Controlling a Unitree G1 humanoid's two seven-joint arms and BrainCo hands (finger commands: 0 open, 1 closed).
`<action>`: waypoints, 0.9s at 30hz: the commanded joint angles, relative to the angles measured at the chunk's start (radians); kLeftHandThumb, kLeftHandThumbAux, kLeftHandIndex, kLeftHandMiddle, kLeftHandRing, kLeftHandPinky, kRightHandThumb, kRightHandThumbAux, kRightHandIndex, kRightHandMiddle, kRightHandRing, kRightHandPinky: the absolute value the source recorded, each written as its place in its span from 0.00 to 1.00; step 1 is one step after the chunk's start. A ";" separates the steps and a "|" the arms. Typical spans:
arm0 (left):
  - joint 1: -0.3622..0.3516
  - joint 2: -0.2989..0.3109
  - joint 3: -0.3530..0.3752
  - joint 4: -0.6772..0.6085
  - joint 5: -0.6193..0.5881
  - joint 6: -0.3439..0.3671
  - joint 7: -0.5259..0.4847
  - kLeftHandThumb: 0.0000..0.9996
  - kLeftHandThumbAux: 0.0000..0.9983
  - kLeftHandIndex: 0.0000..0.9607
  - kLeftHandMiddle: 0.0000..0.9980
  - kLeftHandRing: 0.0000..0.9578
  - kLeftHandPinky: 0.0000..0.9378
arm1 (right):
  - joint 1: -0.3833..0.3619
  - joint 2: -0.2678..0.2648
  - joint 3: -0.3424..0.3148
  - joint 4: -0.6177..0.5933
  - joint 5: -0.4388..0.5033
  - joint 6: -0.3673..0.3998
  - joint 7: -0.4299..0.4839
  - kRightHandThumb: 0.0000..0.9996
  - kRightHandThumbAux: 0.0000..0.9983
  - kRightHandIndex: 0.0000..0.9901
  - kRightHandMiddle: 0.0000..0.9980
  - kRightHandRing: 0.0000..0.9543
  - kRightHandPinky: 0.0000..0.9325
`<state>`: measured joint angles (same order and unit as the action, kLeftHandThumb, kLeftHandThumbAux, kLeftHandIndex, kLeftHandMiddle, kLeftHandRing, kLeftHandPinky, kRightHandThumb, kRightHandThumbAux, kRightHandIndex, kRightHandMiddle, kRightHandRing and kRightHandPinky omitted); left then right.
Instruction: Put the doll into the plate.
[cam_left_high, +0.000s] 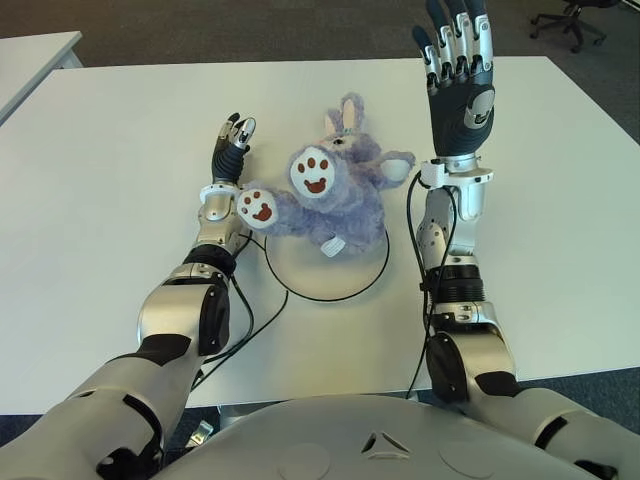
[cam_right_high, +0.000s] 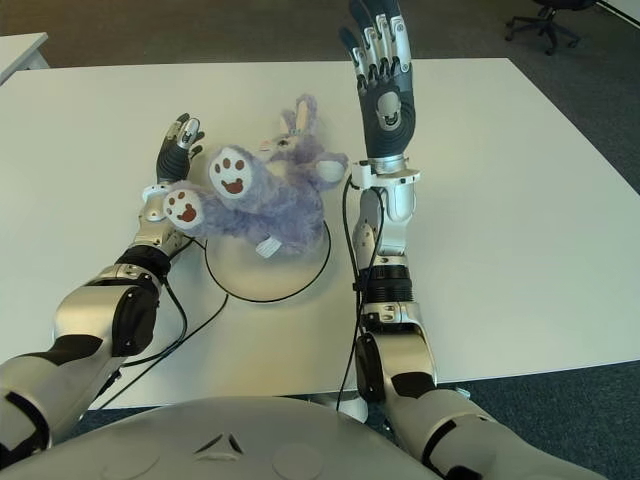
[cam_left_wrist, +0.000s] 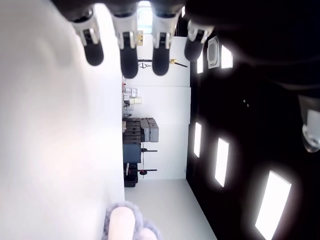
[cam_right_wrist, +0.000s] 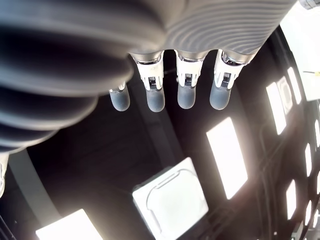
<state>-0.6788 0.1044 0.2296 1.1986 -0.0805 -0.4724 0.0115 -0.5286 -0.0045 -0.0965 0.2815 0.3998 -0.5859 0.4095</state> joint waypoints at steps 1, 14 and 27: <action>0.109 -0.015 0.005 0.066 -0.001 0.059 -0.004 0.00 0.38 0.02 0.13 0.13 0.12 | -0.019 -0.008 -0.019 0.026 0.006 0.003 0.013 0.06 0.39 0.00 0.02 0.00 0.00; 0.108 -0.007 0.009 0.069 -0.003 0.064 0.007 0.00 0.36 0.01 0.14 0.15 0.10 | -0.033 -0.026 -0.053 0.054 -0.006 0.019 0.006 0.04 0.41 0.00 0.00 0.00 0.00; 0.107 -0.009 0.017 0.067 -0.005 0.054 0.015 0.00 0.38 0.02 0.16 0.17 0.14 | -0.037 -0.016 -0.055 0.082 -0.022 0.057 -0.021 0.05 0.41 0.00 0.00 0.00 0.00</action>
<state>-0.6782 0.1116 0.2388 1.1986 -0.0818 -0.4723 0.0118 -0.5593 -0.0278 -0.1560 0.3524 0.3936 -0.5556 0.4039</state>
